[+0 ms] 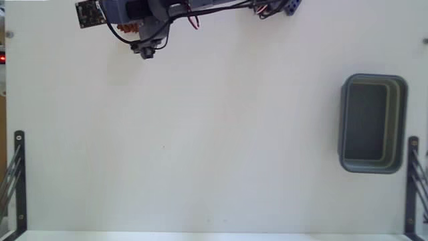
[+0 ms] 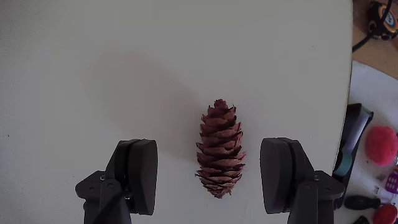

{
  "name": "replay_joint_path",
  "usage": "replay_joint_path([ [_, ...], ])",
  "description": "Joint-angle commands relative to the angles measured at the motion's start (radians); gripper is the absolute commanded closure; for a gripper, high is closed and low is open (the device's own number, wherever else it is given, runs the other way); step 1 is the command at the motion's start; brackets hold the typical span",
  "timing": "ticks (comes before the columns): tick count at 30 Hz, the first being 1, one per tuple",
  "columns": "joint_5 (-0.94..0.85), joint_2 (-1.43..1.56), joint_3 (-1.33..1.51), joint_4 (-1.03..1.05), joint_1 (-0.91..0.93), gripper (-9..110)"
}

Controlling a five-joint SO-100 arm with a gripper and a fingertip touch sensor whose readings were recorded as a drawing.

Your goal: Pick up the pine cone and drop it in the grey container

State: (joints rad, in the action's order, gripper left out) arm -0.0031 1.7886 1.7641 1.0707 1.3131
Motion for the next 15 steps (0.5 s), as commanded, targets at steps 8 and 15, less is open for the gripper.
replay_joint_path([
  [8,0.003,-0.003,-0.072,-0.029,0.023,-9],
  [15,0.003,-0.003,-0.072,-0.029,0.023,-9],
])
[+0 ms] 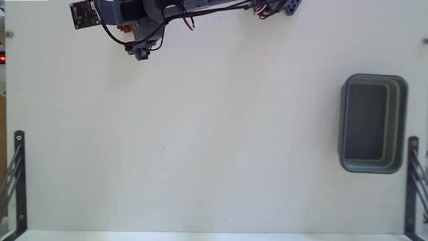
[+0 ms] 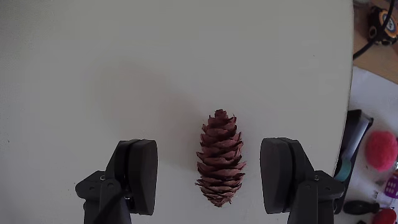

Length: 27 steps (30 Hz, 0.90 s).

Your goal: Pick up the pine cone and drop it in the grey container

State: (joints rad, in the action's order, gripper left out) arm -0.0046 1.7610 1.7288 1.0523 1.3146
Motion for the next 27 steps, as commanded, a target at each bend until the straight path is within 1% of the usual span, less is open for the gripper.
replay_joint_path([
  [1,0.005,0.024,-0.036,-0.010,0.022,-9],
  [10,0.005,0.027,-0.021,-0.022,0.022,-9],
  [27,0.005,0.027,0.127,-0.171,0.022,-9],
])
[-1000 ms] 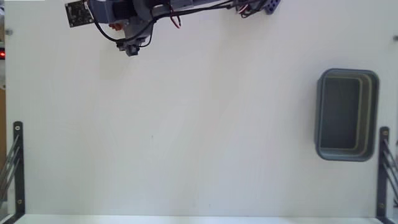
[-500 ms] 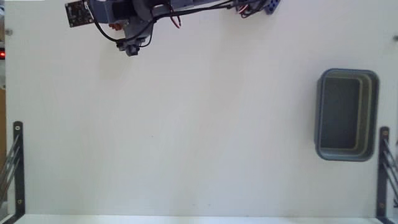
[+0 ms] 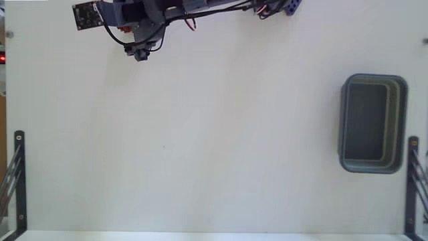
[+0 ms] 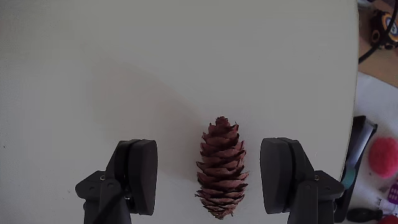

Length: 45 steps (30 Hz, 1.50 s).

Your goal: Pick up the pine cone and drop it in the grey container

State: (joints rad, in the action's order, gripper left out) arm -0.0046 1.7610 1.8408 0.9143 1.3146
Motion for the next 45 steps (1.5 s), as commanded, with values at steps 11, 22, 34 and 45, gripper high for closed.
replay_joint_path([
  [11,0.005,0.016,0.098,-0.127,0.022,-9],
  [22,0.005,-0.003,0.171,-0.219,0.022,-9],
  [34,0.005,-0.006,0.179,-0.229,0.022,-9],
  [45,0.005,-0.006,0.179,-0.229,0.022,-8],
])
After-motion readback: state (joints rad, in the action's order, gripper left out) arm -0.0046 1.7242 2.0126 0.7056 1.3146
